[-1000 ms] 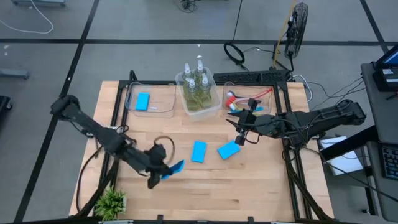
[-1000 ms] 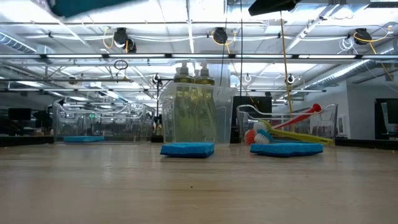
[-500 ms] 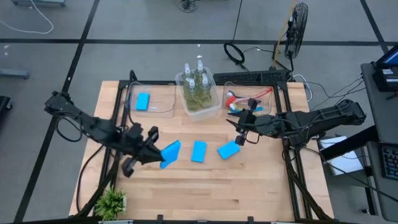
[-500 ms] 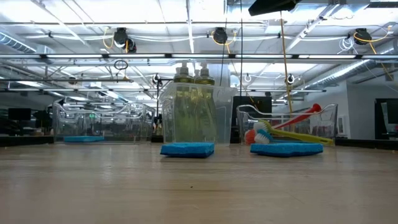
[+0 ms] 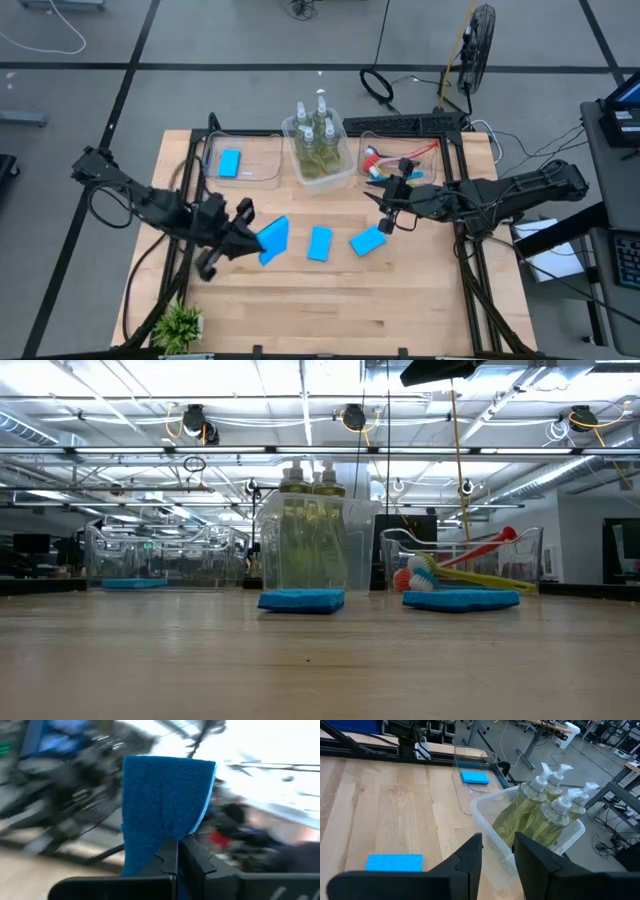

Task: Pick & Place Kitchen Sink Supplies
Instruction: Put the blue sponge into the left transparent bin

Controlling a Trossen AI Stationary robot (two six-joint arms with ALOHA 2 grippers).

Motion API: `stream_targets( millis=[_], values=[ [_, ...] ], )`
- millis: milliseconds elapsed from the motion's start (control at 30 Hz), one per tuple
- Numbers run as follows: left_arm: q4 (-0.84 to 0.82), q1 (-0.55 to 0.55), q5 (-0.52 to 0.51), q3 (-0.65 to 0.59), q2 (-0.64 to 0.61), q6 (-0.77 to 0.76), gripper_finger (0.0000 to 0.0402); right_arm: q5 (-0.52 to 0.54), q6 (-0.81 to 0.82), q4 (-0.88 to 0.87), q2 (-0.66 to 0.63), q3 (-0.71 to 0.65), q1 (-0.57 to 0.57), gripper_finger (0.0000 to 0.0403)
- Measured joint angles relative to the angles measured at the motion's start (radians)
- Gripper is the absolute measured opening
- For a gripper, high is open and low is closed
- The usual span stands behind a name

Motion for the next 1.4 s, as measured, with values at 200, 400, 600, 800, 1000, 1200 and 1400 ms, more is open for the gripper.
stream_targets(
  millis=[200,400,600,800,1000,1200,1400],
  values=[
    [-0.301,0.0,-0.327,0.0,-0.003,-0.182,0.0004,0.0,0.0,-0.002,0.0,0.0,0.0,0.01],
    [-0.676,0.017,-0.587,0.0,-0.07,-0.44,0.0004,0.0,0.0,-0.002,0.0,0.0,0.0,0.01],
    [-0.978,0.123,-0.741,0.0,-0.157,-0.617,0.0004,0.0,0.0,-0.002,0.0,0.0,0.0,0.01],
    [-1.162,0.347,-0.72,0.0,-0.184,-0.663,0.0004,0.0,-0.012,-0.002,0.0,0.0,0.0,0.01],
    [-1.227,0.633,-0.539,0.0,-0.145,-0.596,0.0004,0.001,-0.012,-0.001,0.0,0.0,0.0,0.01],
    [-1.22,0.914,-0.35,0.0,-0.068,-0.417,0.0004,0.001,-0.012,-0.001,0.0,0.0,-0.002,0.01],
    [-1.061,1.176,-0.056,0.0,0.021,-0.185,0.0004,0.001,-0.012,-0.001,0.0,0.0,-0.002,0.01]
  ],
)
